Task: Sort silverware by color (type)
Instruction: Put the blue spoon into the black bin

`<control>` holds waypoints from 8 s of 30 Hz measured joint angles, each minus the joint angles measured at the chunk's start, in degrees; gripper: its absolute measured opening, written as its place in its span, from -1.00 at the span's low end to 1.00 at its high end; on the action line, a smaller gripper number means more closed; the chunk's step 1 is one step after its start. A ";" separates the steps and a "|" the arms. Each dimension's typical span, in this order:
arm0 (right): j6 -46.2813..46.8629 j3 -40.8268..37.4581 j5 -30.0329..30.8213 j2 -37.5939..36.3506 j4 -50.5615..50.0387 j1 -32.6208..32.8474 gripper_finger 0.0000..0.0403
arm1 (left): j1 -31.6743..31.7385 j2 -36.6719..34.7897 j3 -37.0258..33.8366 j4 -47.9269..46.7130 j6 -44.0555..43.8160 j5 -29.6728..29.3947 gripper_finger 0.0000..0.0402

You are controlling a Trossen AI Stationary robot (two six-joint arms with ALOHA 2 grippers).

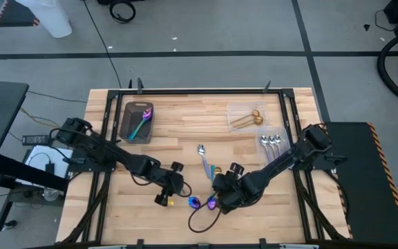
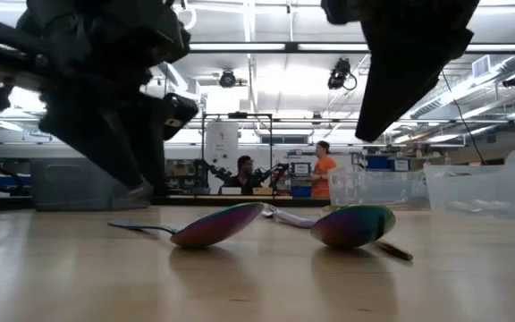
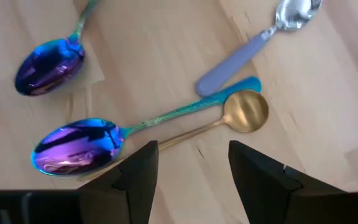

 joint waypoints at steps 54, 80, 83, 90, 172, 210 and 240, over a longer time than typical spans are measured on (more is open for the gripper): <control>-0.05 0.04 3.97 -1.23 0.10 3.60 0.02 | -0.32 7.11 -0.10 3.70 4.92 -1.84 -0.91; 0.48 0.04 5.05 -2.76 0.11 3.74 0.02 | -0.17 -7.60 -0.09 -2.29 2.97 -5.13 -0.91; 0.26 0.04 5.07 -2.97 0.08 3.82 0.02 | -0.17 -9.69 -0.09 -3.38 2.95 -5.87 -0.91; 0.17 0.07 5.09 -3.98 0.17 3.82 0.02 | -0.17 -15.10 -0.02 -6.07 2.99 -7.08 -0.91; -39.98 -0.32 17.36 -25.22 17.00 -10.49 0.02 | 31.99 -46.63 0.04 -28.68 -12.50 -19.31 -0.91; -40.35 -2.95 21.88 -25.07 15.21 -10.35 0.02 | 39.91 -39.63 -15.21 -30.14 -23.63 -38.49 -0.91; -40.24 -2.97 21.42 -25.07 15.23 -10.35 0.02 | 43.19 -39.63 -27.14 -19.12 -25.68 -38.99 -0.91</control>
